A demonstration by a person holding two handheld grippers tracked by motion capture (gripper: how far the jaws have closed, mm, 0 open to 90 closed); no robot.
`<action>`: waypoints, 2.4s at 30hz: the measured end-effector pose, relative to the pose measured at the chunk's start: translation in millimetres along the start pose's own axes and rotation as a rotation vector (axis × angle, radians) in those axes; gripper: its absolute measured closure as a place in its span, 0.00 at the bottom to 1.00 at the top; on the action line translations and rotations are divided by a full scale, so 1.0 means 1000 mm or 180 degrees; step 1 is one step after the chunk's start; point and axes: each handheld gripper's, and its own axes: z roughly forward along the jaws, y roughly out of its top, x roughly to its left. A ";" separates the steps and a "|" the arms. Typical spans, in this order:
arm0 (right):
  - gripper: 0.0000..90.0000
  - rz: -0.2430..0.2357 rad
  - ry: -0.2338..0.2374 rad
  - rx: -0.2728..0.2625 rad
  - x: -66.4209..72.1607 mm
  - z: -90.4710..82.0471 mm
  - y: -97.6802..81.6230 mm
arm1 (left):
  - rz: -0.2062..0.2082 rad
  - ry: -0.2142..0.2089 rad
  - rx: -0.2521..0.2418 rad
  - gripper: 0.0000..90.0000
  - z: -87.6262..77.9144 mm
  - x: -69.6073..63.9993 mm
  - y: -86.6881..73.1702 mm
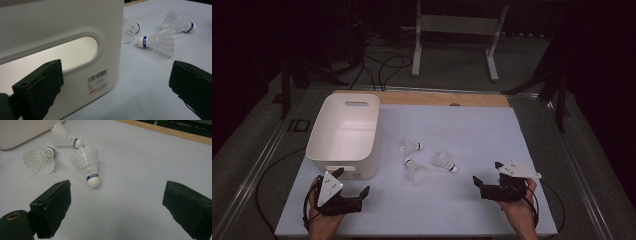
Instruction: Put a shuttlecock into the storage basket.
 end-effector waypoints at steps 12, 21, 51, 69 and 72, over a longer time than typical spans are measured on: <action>0.09 -0.0076 -0.0005 0.0101 0.003 0.002 0.019 | 0.0034 0.0000 0.0021 0.00 0.001 -0.001 0.000; 0.09 -0.0084 0.0012 0.0154 0.006 0.005 0.032 | 0.0043 -0.0006 0.0037 0.00 0.002 -0.002 0.000; 0.09 -0.0177 0.0019 0.0408 0.012 0.041 0.077 | 0.0059 -0.0005 0.0010 0.00 0.003 -0.002 0.000; 0.09 -0.0175 0.0009 0.0560 0.011 0.077 0.089 | 0.0054 -0.0006 -0.0050 0.00 0.002 -0.001 0.003; 0.09 -0.0171 -0.0004 0.0583 0.009 0.081 0.089 | 0.0048 -0.0002 -0.0068 0.00 0.002 -0.001 0.003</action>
